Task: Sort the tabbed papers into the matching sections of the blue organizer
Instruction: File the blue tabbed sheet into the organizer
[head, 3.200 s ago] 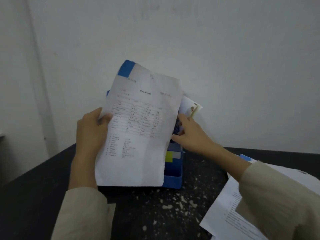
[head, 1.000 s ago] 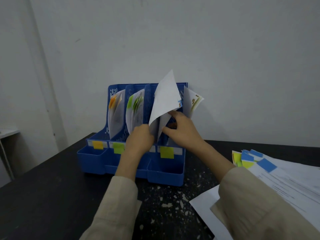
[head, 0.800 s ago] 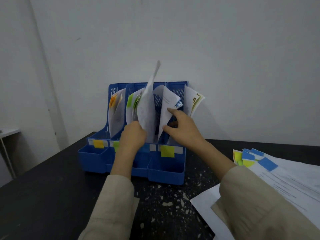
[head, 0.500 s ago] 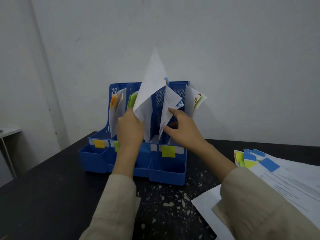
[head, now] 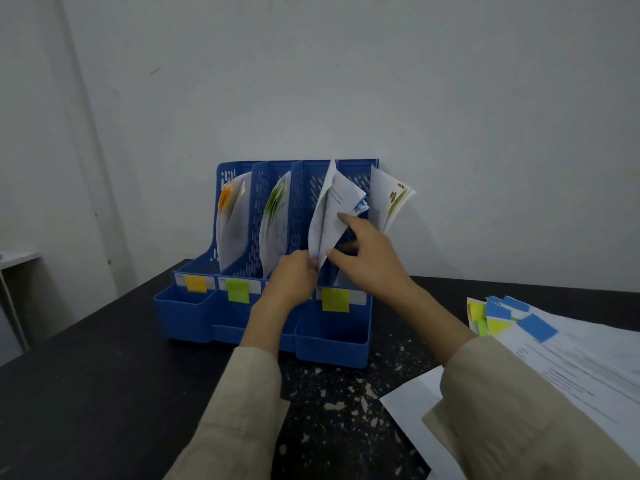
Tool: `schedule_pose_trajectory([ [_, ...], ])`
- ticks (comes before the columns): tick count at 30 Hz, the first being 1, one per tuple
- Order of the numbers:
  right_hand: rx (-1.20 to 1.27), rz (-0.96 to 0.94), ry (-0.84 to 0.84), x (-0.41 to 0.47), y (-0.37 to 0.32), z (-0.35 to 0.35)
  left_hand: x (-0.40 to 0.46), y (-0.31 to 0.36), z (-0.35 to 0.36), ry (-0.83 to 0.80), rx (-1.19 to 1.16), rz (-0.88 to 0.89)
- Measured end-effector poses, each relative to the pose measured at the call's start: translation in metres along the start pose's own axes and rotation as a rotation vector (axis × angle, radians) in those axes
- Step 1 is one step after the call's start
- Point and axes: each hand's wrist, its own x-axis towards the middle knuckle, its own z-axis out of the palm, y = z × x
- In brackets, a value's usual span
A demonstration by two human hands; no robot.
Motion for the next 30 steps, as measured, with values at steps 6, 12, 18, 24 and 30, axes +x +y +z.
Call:
schedule_pose_trajectory([
  [6, 0.017, 0.002, 0.001, -0.001, 0.000, 0.000, -0.002, 0.003, -0.005, 0.028, 0.146, -0.033],
  [12, 0.030, 0.002, 0.005, -0.001, -0.001, 0.001, -0.002, 0.000, 0.005, -0.061, 0.205, -0.078],
  [18, 0.014, -0.008, -0.003, -0.001, 0.001, 0.000, 0.003, -0.001, -0.007, -0.043, -0.095, -0.024],
  [24, 0.018, -0.035, 0.003, -0.002, 0.002, 0.001, 0.004, 0.000, -0.013, 0.199, -0.048, 0.170],
  [30, 0.024, -0.063, -0.001, -0.004, 0.001, 0.002, 0.003, -0.002, 0.006, 0.161, -0.031, 0.126],
])
